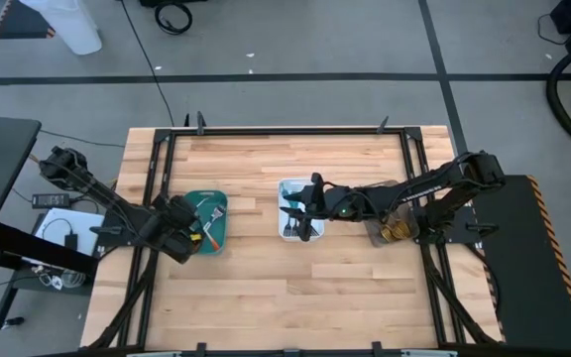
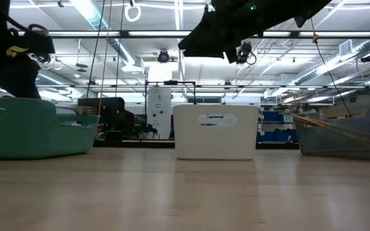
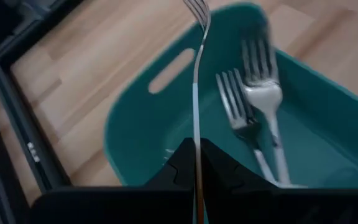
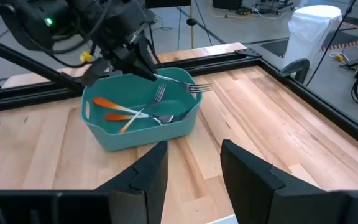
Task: Sort silverware by color (type)
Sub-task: Put the orange fork into the green bin
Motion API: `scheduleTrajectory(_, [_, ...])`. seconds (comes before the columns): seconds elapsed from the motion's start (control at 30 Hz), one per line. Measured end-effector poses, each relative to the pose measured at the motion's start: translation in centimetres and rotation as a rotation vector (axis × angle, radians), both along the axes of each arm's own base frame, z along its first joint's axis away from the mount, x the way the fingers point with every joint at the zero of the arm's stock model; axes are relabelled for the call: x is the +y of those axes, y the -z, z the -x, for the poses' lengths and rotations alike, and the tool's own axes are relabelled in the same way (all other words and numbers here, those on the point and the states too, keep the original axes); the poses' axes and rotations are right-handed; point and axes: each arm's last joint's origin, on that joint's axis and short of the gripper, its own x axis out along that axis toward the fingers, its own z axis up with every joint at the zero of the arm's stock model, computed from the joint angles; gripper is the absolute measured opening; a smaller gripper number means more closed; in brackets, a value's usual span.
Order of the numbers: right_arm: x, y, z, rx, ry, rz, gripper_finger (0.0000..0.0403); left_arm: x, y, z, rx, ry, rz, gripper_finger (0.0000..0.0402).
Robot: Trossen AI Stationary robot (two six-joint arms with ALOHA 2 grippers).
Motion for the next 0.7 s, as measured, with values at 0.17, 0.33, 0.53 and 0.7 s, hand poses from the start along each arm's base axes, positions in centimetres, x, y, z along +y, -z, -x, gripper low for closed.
scheduleTrajectory(0.17, [0.1,0.3,0.1,0.009,-0.001,0.001,0.0153,-0.7,-1.2,-0.2,-0.029,0.064,-0.046,0.0016])
scheduleTrajectory(0.33, [0.0,0.4,0.2,0.012,0.013,0.003,0.0153,-1.1,-1.7,-0.3,-0.084,0.064,-0.045,0.0016])
scheduleTrajectory(0.53, [0.0,0.5,0.2,0.012,0.014,0.003,0.0153,-2.3,-1.4,0.2,-0.064,0.087,0.092,0.0016])
scheduleTrajectory(0.7, [0.1,0.5,0.2,0.012,0.011,0.003,0.0153,-2.6,-1.4,0.9,-0.039,0.068,0.129,0.0016])
